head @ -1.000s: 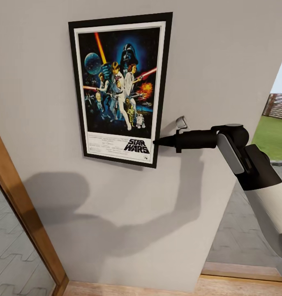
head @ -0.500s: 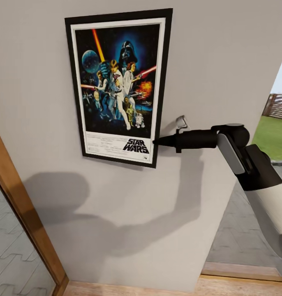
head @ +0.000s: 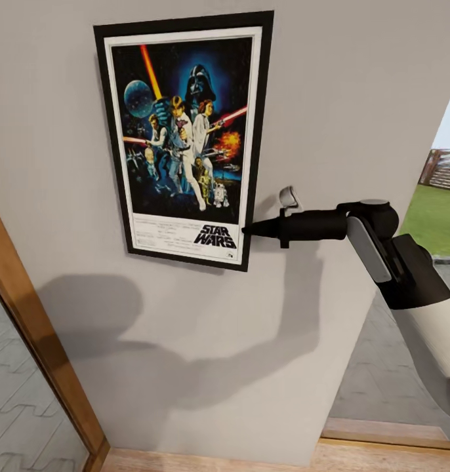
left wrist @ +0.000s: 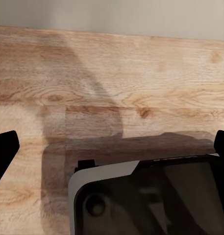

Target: Pick up the poster from the kitchen countertop and hang it on one of the wall nails in the kitchen.

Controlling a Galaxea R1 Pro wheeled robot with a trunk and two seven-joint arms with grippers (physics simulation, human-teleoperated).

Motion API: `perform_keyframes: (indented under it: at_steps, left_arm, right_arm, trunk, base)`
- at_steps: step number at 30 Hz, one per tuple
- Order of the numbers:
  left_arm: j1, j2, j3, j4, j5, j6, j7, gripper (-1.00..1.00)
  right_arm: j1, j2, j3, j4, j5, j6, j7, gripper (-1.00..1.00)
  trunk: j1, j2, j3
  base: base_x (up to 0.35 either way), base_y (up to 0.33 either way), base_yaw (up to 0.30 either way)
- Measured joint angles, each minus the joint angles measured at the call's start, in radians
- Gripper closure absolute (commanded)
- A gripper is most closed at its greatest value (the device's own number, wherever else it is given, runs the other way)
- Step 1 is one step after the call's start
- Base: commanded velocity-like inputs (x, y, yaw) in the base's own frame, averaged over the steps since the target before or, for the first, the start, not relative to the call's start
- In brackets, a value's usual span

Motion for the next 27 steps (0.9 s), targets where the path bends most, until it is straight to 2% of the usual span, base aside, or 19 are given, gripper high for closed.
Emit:
perform_keyframes:
  at_steps: [15,21,27]
  left_arm:
    - [0.000,0.000,0.000,0.000,0.000,0.000,0.000,-1.00]
    - [0.000,0.000,0.000,0.000,0.000,0.000,0.000,-1.00]
    - [0.000,0.000,0.000,0.000,0.000,0.000,0.000,-1.00]
  right_arm:
    - [0.038,0.000,0.000,-0.001,0.000,-0.002,0.001,1.00]
    - [0.041,0.000,0.000,-0.001,0.000,-0.061,0.003,1.00]
    - [0.041,0.000,0.000,-0.001,0.001,-0.085,0.004,1.00]
  trunk:
    - [0.000,0.000,0.000]
    - [0.000,0.000,0.000]
    - [0.000,0.000,0.000]
  base:
    - [0.000,0.000,0.000]
    - [0.000,0.000,0.000]
    - [0.000,0.000,0.000]
